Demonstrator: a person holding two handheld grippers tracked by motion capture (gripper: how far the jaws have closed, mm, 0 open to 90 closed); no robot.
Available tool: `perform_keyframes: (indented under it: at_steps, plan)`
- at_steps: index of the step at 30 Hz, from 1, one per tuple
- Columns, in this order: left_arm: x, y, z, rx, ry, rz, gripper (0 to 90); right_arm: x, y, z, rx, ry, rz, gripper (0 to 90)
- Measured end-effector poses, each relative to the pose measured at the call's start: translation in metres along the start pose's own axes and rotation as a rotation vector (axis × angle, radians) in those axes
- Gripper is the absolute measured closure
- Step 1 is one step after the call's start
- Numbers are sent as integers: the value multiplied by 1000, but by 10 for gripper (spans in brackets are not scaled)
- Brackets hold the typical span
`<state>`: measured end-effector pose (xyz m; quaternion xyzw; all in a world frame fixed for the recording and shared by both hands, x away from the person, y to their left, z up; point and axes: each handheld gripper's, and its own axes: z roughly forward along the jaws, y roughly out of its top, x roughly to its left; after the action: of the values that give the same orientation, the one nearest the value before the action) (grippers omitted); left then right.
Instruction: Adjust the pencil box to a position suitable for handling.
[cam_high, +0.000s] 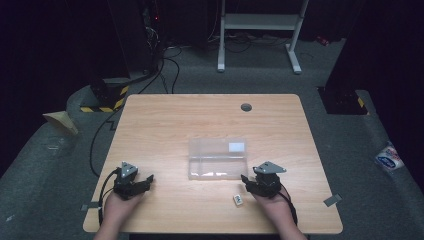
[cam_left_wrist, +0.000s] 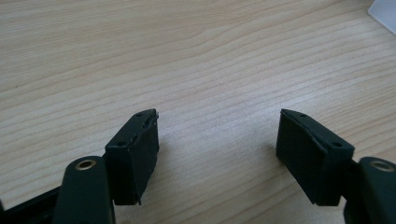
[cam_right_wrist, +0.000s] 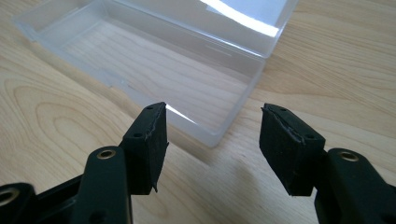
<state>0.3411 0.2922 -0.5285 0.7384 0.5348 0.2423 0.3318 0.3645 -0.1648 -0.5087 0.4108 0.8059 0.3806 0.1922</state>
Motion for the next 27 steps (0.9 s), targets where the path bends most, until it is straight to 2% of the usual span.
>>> perform_keyframes:
  at_steps: [6,9,11,18,19,23,27]
  plan:
    - [0,1,2,0,-11,12,268,-5,-13,-16,-32,-2,-12,412]
    - [0,1,2,-1,-11,12,266,0,-20,-19,-36,11,3,418]
    - [0,1,2,0,-12,12,265,6,-20,-21,-33,31,-16,419]
    - [0,2,3,1,-16,14,264,17,-18,-23,-20,31,-23,399]
    - [0,2,3,2,-16,19,263,20,-18,-22,-21,28,-52,401]
    - [0,2,3,2,-20,22,259,25,-19,-21,-23,29,-64,397]
    - [0,2,3,3,-26,24,257,27,-19,-22,-27,41,-62,391]
